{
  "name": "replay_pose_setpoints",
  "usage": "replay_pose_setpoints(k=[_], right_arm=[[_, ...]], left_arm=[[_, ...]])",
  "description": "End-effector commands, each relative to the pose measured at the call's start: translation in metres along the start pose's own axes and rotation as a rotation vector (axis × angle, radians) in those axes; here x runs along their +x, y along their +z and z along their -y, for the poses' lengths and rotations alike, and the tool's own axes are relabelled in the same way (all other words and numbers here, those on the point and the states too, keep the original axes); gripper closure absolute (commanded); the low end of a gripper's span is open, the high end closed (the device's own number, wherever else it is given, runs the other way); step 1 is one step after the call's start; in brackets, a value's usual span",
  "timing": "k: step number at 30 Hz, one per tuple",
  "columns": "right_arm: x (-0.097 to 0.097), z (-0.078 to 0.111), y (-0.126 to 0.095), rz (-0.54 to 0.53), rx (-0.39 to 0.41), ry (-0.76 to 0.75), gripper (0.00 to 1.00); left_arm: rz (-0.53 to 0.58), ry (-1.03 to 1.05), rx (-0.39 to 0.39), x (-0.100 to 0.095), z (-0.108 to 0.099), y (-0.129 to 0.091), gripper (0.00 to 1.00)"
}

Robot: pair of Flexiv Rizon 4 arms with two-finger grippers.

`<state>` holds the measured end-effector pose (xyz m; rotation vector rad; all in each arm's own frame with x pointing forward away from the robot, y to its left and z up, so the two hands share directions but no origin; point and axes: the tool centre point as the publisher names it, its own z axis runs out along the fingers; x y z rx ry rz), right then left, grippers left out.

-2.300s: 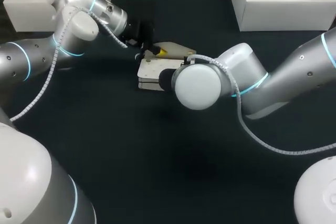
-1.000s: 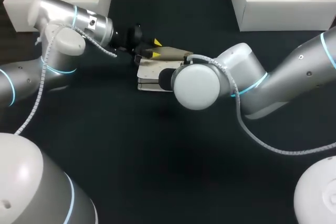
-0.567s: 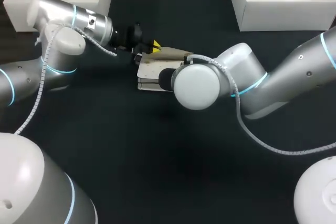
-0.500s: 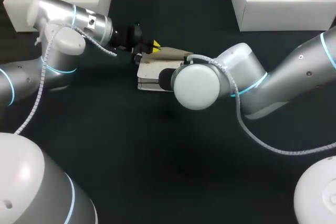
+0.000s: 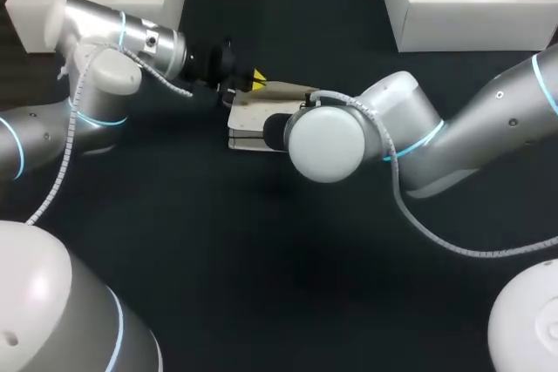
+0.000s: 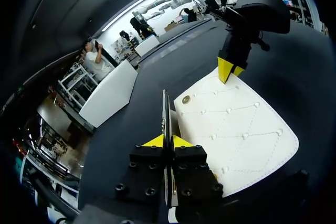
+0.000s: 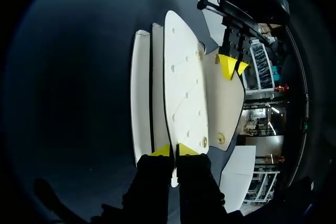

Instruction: Pick up the bag, open it, inspect its contents, close it, and place it on the opposite side

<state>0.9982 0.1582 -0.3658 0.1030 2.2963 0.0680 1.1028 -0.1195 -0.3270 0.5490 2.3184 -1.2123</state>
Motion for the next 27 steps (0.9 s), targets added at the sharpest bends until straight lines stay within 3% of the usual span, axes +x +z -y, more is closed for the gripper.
replay_pose_setpoints(k=[1,6,12,13,14,15,20,24,27], right_arm=[[0.001,0.000,0.001,0.003,0.000,0.001,1.00],[0.001,0.000,0.001,0.003,0.000,0.001,1.00],[0.001,0.000,0.001,0.003,0.000,0.001,1.00],[0.001,0.000,0.001,0.003,0.000,0.001,1.00],[0.001,0.000,0.001,0.003,0.000,0.001,1.00],[0.001,0.000,0.001,0.003,0.000,0.001,1.00],[0.001,0.000,0.001,0.003,0.000,0.001,1.00],[0.001,0.000,0.001,0.003,0.000,0.001,1.00],[0.001,0.000,0.001,0.003,0.000,0.001,1.00]], left_arm=[[0.050,0.017,0.022,0.019,-0.005,0.004,1.00],[0.059,0.038,0.033,0.031,-0.001,0.005,1.00],[0.077,0.036,0.018,0.026,0.002,0.003,1.00],[0.078,0.037,0.018,0.024,0.003,0.001,0.97],[0.081,0.039,0.013,0.023,0.004,0.001,0.86],[0.084,0.041,0.011,0.021,0.005,0.000,0.81],[0.093,0.055,0.006,0.014,0.008,-0.005,0.69],[0.098,0.055,0.008,0.010,0.008,-0.009,0.71],[0.102,0.055,0.008,0.008,0.008,-0.009,0.82]])
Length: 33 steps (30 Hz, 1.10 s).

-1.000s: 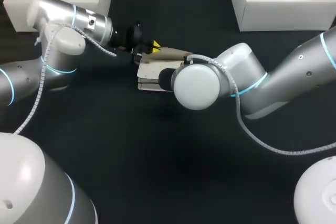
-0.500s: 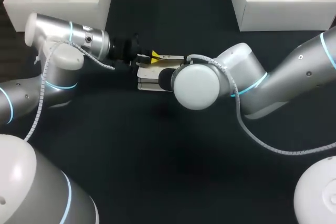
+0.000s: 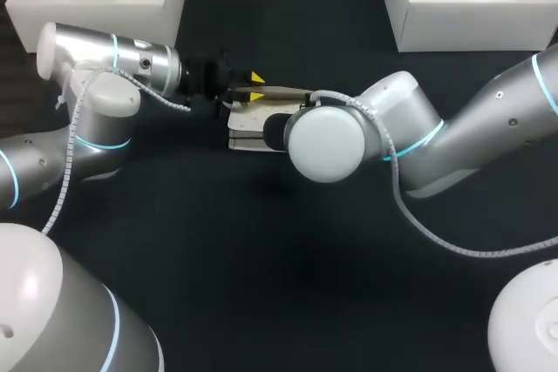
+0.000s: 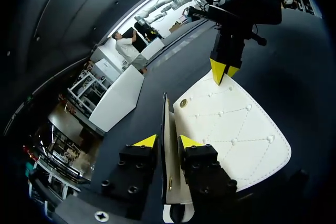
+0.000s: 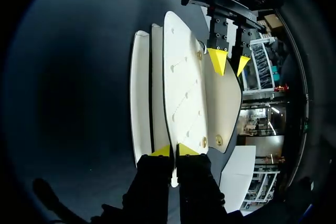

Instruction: Pick up the bag, open it, inspect its contents, close it, and place it on the opposite side

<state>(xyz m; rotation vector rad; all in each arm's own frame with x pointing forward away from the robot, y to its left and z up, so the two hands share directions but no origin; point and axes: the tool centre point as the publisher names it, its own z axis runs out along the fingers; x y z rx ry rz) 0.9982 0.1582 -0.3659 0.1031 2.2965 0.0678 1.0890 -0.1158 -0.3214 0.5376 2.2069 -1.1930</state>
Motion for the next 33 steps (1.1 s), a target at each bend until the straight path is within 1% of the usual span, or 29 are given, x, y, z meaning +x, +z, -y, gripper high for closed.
replay_pose_setpoints(k=[1,2,4,10,25,33], right_arm=[[0.001,0.000,0.001,0.003,0.000,0.001,1.00],[0.001,0.000,0.001,0.003,0.000,0.001,1.00],[0.001,0.000,0.001,0.003,0.000,0.001,1.00],[0.001,0.000,0.001,0.003,0.000,0.001,1.00],[0.001,0.000,0.001,0.003,0.000,0.001,1.00],[0.001,0.000,0.001,0.003,0.000,0.001,1.00]], left_arm=[[0.006,0.002,0.004,-0.001,-0.001,0.000,0.86],[0.006,0.001,0.008,-0.002,-0.001,0.000,0.93],[0.008,0.004,0.011,-0.002,0.000,-0.001,1.00],[0.009,0.024,0.029,0.001,0.004,-0.003,1.00],[-0.027,0.054,0.065,0.037,-0.001,0.001,1.00],[-0.052,0.049,0.064,0.042,-0.001,0.003,1.00]])
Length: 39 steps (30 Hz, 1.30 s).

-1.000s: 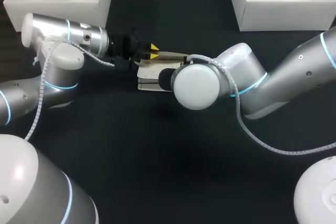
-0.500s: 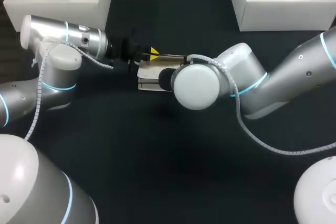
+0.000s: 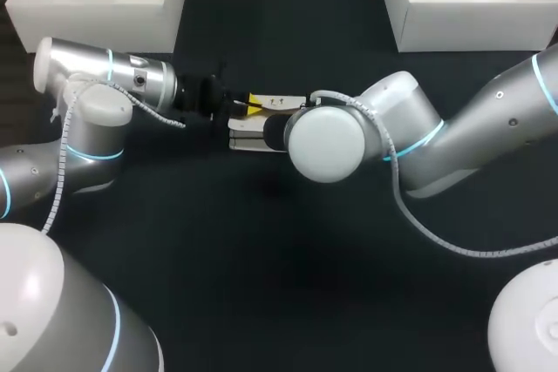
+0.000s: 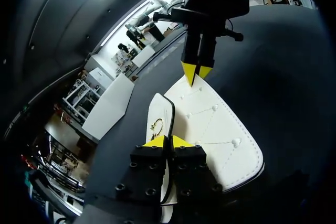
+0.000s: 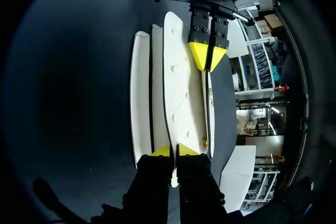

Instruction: Pick up the bag, open it, inspect its contents, close it, and place it on the opposite side

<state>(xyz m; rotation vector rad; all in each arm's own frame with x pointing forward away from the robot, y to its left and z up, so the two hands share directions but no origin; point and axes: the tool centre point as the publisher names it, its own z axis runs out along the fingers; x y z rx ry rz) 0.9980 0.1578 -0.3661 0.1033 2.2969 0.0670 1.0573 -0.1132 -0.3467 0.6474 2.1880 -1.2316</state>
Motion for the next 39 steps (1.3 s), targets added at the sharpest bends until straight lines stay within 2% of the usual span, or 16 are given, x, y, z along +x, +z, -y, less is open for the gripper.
replay_pose_setpoints(k=[1,5,6,7,8,9,11,16,29,33,36,39], right_arm=[[0.001,0.000,0.001,0.004,-0.001,0.001,1.00],[0.001,0.000,0.001,0.004,-0.001,0.001,1.00],[0.001,0.000,0.001,0.004,-0.001,0.001,1.00],[0.001,0.000,0.001,0.004,-0.001,0.001,1.00],[0.001,0.000,0.001,0.004,-0.001,0.001,1.00],[0.001,0.000,0.001,0.004,-0.001,0.001,1.00],[0.001,0.000,0.001,0.004,-0.001,0.001,1.00],[0.001,0.000,0.001,0.004,-0.001,0.001,1.00],[0.001,0.000,0.001,0.004,-0.001,0.001,1.00],[0.001,0.000,0.001,0.004,-0.001,0.001,1.00],[0.001,0.000,0.001,0.004,-0.001,0.001,1.00],[0.001,0.000,0.001,0.004,-0.001,0.001,1.00]], left_arm=[[-0.008,-0.002,0.008,0.003,-0.002,0.004,1.00],[-0.008,0.002,0.012,0.000,0.000,0.005,1.00],[-0.006,0.003,0.014,-0.001,0.000,0.005,0.93],[-0.003,0.005,0.016,-0.003,0.001,0.004,0.78],[0.000,0.009,0.023,-0.004,0.002,0.004,0.71],[0.002,0.015,0.023,-0.005,0.003,0.004,0.70],[0.003,0.022,0.024,-0.008,0.005,0.005,0.73],[-0.012,0.043,0.013,-0.013,0.004,0.013,1.00],[-0.056,0.062,0.022,-0.008,-0.011,0.002,1.00],[-0.076,0.075,0.048,-0.006,-0.013,-0.002,1.00],[-0.094,0.084,0.086,-0.005,-0.011,0.000,1.00],[-0.104,0.102,0.091,-0.006,-0.005,0.007,1.00]])
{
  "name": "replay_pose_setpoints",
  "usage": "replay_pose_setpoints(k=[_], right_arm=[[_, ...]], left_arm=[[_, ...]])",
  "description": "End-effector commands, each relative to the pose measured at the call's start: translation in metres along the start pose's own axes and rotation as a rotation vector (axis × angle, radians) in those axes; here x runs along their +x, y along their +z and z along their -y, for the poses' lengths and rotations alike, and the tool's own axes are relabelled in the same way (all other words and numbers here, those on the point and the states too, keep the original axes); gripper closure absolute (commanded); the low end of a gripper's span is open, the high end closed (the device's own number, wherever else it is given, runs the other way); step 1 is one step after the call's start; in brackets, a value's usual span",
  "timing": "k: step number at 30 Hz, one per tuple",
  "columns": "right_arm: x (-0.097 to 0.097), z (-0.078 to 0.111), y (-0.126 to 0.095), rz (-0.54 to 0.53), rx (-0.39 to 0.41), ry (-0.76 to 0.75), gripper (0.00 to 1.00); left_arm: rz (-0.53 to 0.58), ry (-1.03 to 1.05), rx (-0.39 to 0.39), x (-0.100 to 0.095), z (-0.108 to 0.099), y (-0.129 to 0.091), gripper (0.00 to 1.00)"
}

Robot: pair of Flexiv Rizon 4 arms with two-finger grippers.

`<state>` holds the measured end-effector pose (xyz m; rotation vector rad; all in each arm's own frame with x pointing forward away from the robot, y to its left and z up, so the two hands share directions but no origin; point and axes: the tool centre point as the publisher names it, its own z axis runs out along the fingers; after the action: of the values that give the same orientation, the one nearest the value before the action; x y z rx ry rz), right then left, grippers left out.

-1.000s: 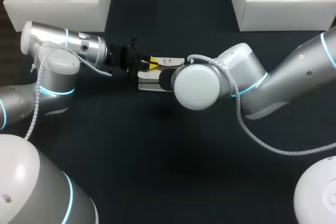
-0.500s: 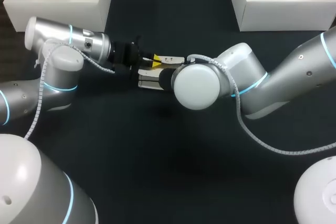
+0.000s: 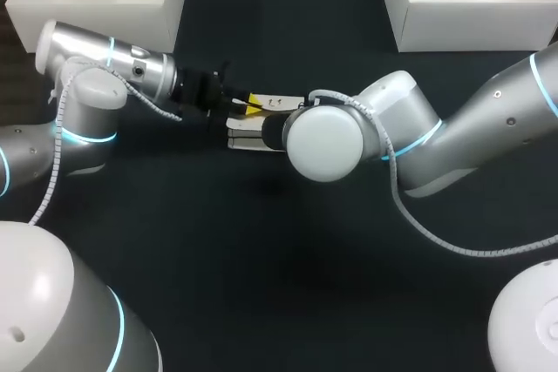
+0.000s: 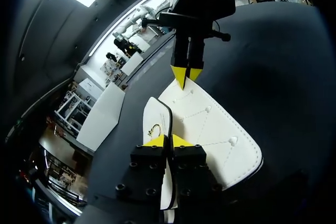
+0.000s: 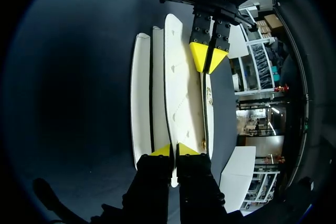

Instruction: Pick up the bag, open it, inspect its contents, close it, and place it on the opposite side

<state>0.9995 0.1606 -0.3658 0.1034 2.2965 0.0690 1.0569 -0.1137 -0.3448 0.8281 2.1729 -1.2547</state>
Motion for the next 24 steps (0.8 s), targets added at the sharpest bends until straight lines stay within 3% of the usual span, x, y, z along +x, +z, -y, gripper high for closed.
replay_pose_setpoints(k=[1,7,16,17,18,24], right_arm=[[0.002,0.002,0.000,0.004,0.001,0.000,1.00],[0.002,0.002,0.000,0.004,0.001,0.000,1.00],[0.002,0.002,0.000,0.004,0.001,0.000,1.00],[0.002,0.002,0.000,0.004,0.001,0.000,1.00],[0.002,0.002,0.000,0.004,0.001,0.000,1.00],[0.002,0.002,0.000,0.004,0.001,0.000,1.00]], left_arm=[[-0.020,0.022,0.018,-0.005,-0.006,0.011,1.00],[-0.044,0.050,-0.038,-0.004,-0.006,0.028,1.00],[-0.015,0.026,-0.042,-0.006,-0.011,0.007,1.00],[-0.011,0.025,-0.041,-0.006,-0.011,0.006,0.96],[-0.008,0.027,-0.038,-0.007,-0.010,0.006,0.67],[-0.010,0.054,-0.006,-0.009,0.001,0.013,0.62]])
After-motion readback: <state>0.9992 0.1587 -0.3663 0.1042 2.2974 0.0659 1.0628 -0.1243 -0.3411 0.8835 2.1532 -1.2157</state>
